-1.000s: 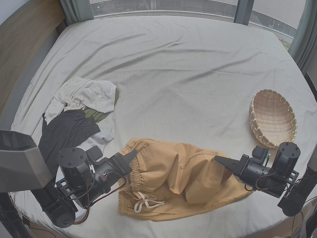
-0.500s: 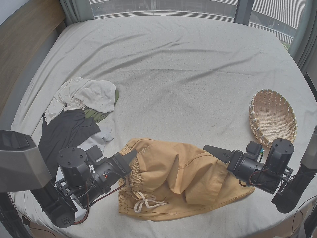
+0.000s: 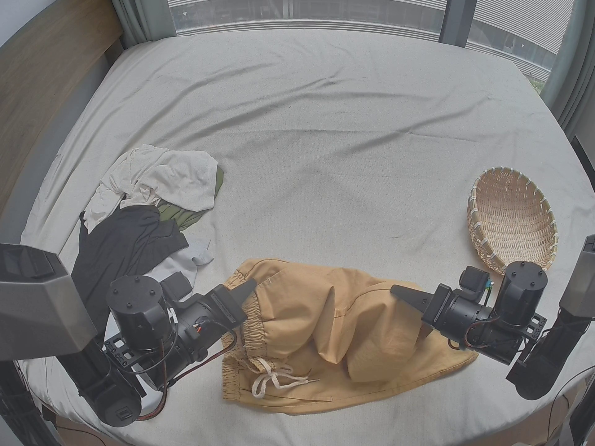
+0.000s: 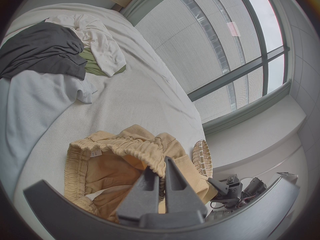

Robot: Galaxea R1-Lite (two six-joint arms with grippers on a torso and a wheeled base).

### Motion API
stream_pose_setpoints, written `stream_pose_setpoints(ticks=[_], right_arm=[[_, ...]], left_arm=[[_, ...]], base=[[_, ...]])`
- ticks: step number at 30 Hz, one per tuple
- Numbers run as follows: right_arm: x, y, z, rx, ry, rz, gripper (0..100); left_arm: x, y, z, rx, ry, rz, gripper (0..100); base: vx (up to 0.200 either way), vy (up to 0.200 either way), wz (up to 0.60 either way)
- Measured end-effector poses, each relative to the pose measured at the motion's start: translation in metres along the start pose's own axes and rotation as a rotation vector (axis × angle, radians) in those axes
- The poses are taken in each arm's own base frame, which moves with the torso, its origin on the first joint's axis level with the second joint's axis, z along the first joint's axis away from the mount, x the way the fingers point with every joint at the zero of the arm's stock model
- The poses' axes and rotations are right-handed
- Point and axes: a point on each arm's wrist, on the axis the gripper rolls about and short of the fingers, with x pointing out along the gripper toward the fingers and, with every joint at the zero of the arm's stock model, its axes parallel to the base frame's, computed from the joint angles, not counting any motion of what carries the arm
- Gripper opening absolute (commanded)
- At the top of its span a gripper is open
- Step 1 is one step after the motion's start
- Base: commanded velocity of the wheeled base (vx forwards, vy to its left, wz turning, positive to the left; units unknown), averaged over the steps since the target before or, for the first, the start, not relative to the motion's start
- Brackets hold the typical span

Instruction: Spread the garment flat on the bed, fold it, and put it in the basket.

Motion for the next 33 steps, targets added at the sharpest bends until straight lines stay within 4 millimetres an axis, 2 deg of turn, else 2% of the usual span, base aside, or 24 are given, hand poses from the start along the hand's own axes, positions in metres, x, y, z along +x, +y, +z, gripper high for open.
stream_pose_setpoints(ticks=[8,13,23,33], right_arm=[[-0.013,0.007,0.006,-0.009,-0.027,0.019,0],[-0.029,0.019,0.011,-0.032,-0.055,0.055,0],[-0.059,0.036,0.022,-0.145,-0.128,0.113,0],[-0.07,0.04,0.031,-0.197,-0.183,0.118,0]], left_arm=[[-0.003,-0.007,0.006,-0.003,-0.019,-0.032,0],[-0.008,-0.021,0.019,0.014,-0.057,-0.101,0],[-0.033,-0.051,0.044,0.12,-0.108,-0.27,0],[-0.044,-0.053,0.047,0.163,-0.115,-0.291,0]], base=[[0.0,0.0,0.0],[0.0,0.0,0.0],[0.0,0.0,0.0],[0.0,0.0,0.0]])
